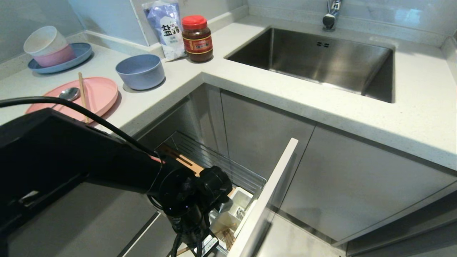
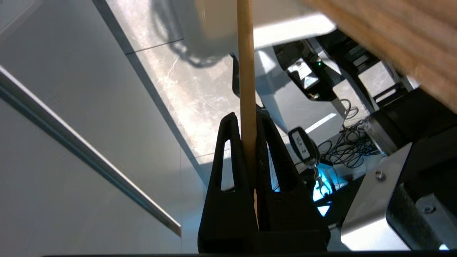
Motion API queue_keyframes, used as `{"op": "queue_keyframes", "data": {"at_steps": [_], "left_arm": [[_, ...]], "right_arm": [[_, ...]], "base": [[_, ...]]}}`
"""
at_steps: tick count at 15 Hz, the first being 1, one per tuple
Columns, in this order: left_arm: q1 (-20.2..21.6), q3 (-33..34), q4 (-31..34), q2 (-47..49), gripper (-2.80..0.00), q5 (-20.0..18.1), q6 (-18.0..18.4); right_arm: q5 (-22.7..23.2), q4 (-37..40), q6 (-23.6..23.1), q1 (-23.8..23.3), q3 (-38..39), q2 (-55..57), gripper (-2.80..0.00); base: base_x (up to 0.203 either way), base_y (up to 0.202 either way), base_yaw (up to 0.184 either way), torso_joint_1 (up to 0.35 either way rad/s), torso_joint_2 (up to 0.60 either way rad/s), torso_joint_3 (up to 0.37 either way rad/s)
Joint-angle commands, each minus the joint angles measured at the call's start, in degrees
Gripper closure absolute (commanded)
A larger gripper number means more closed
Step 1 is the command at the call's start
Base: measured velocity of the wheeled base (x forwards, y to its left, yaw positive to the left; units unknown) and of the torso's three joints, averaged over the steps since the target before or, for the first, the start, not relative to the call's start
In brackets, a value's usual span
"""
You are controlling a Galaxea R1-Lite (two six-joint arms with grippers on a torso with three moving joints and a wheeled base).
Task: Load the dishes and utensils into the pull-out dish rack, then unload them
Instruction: Pick up the chopsticks and place it in the cupboard
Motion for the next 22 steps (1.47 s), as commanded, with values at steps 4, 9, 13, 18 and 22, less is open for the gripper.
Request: {"op": "queue_keyframes", "data": {"at_steps": [4, 9, 13, 18, 22], "left_arm": [[0.9, -0.3, -0.4, 1.1, 0.0, 0.0, 0.0], [0.9, -0.5, -0.4, 1.1, -2.8, 0.0, -0.1], [0.9, -0.6, -0.4, 0.8, -2.8, 0.1, -0.4], [0.9, -0.5, -0.1, -4.5, -2.8, 1.5, -1.5], [0.9, -0.1, 0.0, -12.4, -2.8, 6.6, -3.7]], "right_arm": [[0.0, 0.0, 0.0, 0.0, 0.1, -0.2, 0.0], [0.0, 0.0, 0.0, 0.0, 0.1, -0.2, 0.0], [0.0, 0.0, 0.0, 0.0, 0.1, -0.2, 0.0], [0.0, 0.0, 0.0, 0.0, 0.1, -0.2, 0.0], [0.0, 0.0, 0.0, 0.1, 0.1, -0.2, 0.0]], "base": [[0.0, 0.0, 0.0, 0.0, 0.0, 0.0], [0.0, 0.0, 0.0, 0.0, 0.0, 0.0], [0.0, 0.0, 0.0, 0.0, 0.0, 0.0], [0.0, 0.0, 0.0, 0.0, 0.0, 0.0], [0.0, 0.0, 0.0, 0.0, 0.0, 0.0]]}}
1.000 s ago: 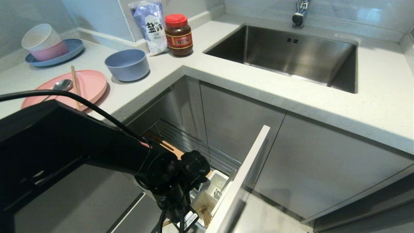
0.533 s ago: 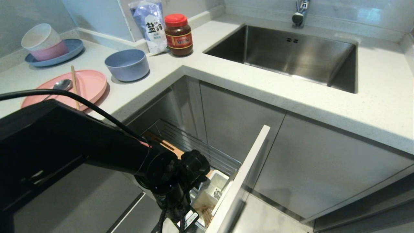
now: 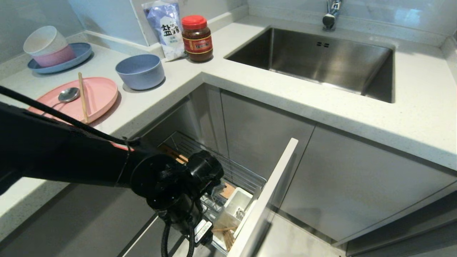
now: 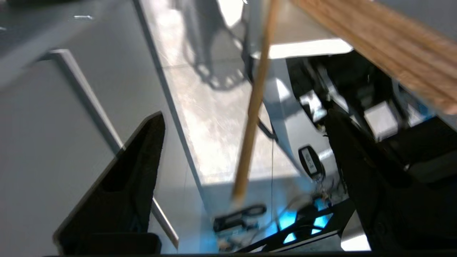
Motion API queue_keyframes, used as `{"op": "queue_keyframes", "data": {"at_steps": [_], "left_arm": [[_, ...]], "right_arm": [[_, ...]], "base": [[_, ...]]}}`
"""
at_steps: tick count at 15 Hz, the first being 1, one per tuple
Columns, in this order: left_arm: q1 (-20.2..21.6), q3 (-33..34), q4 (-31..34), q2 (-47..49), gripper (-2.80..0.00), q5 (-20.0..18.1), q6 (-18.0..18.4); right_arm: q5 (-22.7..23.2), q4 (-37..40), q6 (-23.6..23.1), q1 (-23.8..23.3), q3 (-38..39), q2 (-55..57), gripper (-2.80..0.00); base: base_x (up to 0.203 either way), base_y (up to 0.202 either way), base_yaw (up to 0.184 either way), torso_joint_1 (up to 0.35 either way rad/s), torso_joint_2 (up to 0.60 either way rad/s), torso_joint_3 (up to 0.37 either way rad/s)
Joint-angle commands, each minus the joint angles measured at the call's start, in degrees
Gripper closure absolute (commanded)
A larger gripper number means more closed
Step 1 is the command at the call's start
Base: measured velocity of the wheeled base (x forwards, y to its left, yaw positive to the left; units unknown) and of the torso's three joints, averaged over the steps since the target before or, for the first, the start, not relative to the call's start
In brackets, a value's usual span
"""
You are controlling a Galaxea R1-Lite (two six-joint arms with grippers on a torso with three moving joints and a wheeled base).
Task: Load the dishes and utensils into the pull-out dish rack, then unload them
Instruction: Pick up the chopsticks and place it in the cupboard
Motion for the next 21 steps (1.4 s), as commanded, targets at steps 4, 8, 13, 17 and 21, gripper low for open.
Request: {"op": "queue_keyframes", "data": {"at_steps": [4, 8, 13, 17, 21], "left_arm": [[0.1, 0.4, -0.2, -13.5, 0.0, 6.5, -1.0], [0.1, 0.4, -5.5, -22.7, 0.0, 8.0, -2.6], [0.2, -0.4, -18.4, -33.9, 0.0, 9.4, -5.3], [7.8, -6.5, -23.0, -36.9, 0.0, 9.8, -10.3], [17.4, -14.2, -22.1, -36.9, 0.0, 10.4, -16.5]], "right_arm": [[0.0, 0.0, 0.0, 0.1, 0.1, -0.2, 0.0], [0.0, 0.0, 0.0, 0.0, 0.1, -0.2, 0.0], [0.0, 0.0, 0.0, 0.0, 0.1, -0.2, 0.0], [0.0, 0.0, 0.0, 0.1, 0.1, -0.2, 0.0], [0.0, 0.0, 0.0, 0.0, 0.1, -0.2, 0.0]], "base": [[0.0, 0.0, 0.0, 0.0, 0.0, 0.0], [0.0, 0.0, 0.0, 0.0, 0.0, 0.0], [0.0, 0.0, 0.0, 0.0, 0.0, 0.0], [0.0, 0.0, 0.0, 0.0, 0.0, 0.0], [0.0, 0.0, 0.0, 0.0, 0.0, 0.0]]}}
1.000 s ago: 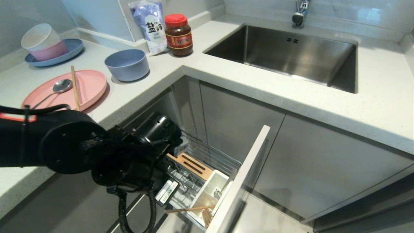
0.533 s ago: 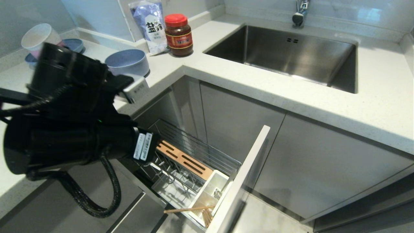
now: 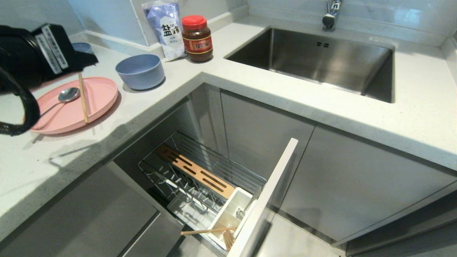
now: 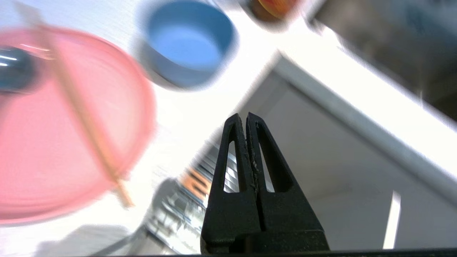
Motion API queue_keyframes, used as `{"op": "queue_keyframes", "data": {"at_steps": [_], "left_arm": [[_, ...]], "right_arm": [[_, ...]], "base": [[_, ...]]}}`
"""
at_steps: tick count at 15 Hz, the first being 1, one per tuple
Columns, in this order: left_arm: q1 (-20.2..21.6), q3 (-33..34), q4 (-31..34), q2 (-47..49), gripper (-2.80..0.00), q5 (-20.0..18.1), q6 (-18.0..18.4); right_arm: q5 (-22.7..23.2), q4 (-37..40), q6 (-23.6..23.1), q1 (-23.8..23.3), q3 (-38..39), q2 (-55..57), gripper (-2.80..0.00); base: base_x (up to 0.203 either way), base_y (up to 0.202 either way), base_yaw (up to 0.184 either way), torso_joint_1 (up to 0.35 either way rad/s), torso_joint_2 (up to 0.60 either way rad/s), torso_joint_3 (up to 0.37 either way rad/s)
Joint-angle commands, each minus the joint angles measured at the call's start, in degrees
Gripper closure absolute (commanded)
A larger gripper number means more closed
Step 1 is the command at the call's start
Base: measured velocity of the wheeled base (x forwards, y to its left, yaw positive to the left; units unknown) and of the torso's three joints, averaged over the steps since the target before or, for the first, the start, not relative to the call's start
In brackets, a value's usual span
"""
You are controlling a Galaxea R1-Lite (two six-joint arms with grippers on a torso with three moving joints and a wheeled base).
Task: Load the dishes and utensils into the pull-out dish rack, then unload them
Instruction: Pick up the chopsticks and place it in the cupboard
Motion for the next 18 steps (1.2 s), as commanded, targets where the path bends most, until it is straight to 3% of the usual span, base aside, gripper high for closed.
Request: {"op": "queue_keyframes", "data": {"at_steps": [1, 4, 7, 10, 11, 18], "left_arm": [[5.4, -4.5, 2.6, -0.1, 0.0, 0.7, -1.7], [11.9, -15.0, 16.2, 1.9, 0.0, 0.9, -6.0], [14.3, -27.1, 34.8, 6.6, 0.0, 0.9, -13.6], [15.3, -30.3, 41.6, 11.0, 0.0, 3.1, -16.6], [15.4, -30.4, 42.5, 11.7, -2.8, 3.7, -16.7], [17.5, -31.7, 43.6, 18.6, -2.8, 3.6, -16.8]], "right_arm": [[0.0, 0.0, 0.0, 0.1, 0.1, -0.2, 0.0], [0.0, -0.1, 0.0, 0.1, 0.1, -0.2, 0.0], [0.0, 0.0, 0.0, 0.0, 0.1, -0.2, 0.0], [0.0, -0.1, 0.0, 0.0, 0.1, -0.2, 0.0], [0.0, 0.0, 0.0, 0.1, 0.1, -0.2, 0.0], [0.0, -0.1, 0.0, 0.1, 0.1, -0.2, 0.0]], "base": [[0.0, 0.0, 0.0, 0.0, 0.0, 0.0], [0.0, 0.0, 0.0, 0.0, 0.0, 0.0], [0.0, 0.0, 0.0, 0.0, 0.0, 0.0], [0.0, 0.0, 0.0, 0.0, 0.0, 0.0], [0.0, 0.0, 0.0, 0.0, 0.0, 0.0], [0.0, 0.0, 0.0, 0.0, 0.0, 0.0]]}}
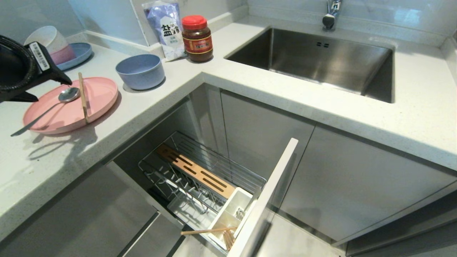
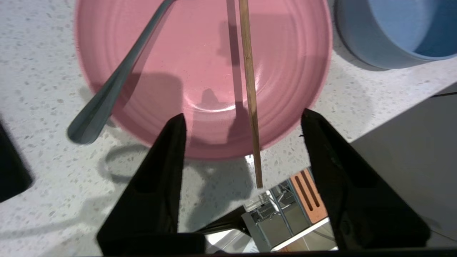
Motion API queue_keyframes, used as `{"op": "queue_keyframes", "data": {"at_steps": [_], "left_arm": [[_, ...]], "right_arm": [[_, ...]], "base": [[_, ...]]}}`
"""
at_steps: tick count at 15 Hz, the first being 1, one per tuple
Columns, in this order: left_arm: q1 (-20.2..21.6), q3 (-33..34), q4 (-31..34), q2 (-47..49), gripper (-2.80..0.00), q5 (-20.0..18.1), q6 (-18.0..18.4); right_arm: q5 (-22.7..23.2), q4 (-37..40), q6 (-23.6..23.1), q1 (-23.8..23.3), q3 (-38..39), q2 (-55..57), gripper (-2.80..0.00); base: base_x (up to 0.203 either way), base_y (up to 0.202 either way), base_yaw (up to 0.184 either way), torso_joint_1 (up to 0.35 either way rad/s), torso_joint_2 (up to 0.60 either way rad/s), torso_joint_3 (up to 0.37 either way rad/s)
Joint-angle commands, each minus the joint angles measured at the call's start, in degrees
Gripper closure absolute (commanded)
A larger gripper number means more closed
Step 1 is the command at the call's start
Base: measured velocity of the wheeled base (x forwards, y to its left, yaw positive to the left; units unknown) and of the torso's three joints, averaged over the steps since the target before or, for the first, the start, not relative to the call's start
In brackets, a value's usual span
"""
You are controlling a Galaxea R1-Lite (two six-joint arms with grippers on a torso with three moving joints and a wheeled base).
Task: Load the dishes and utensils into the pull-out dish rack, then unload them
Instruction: Pick up the chopsticks and place it in the cupboard
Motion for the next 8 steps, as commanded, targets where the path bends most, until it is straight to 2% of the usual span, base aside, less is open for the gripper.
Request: {"op": "queue_keyframes", "data": {"at_steps": [1, 8], "left_arm": [[0.2, 0.0, 0.2, 3.4, -2.8, 0.0, -0.1], [2.0, -0.5, -0.1, 7.2, -2.8, 0.1, 0.1]], "right_arm": [[0.0, 0.0, 0.0, 0.0, 0.1, -0.2, 0.0], [0.0, 0.0, 0.0, 0.1, 0.1, -0.2, 0.0]], "base": [[0.0, 0.0, 0.0, 0.0, 0.0, 0.0], [0.0, 0.0, 0.0, 0.0, 0.0, 0.0]]}}
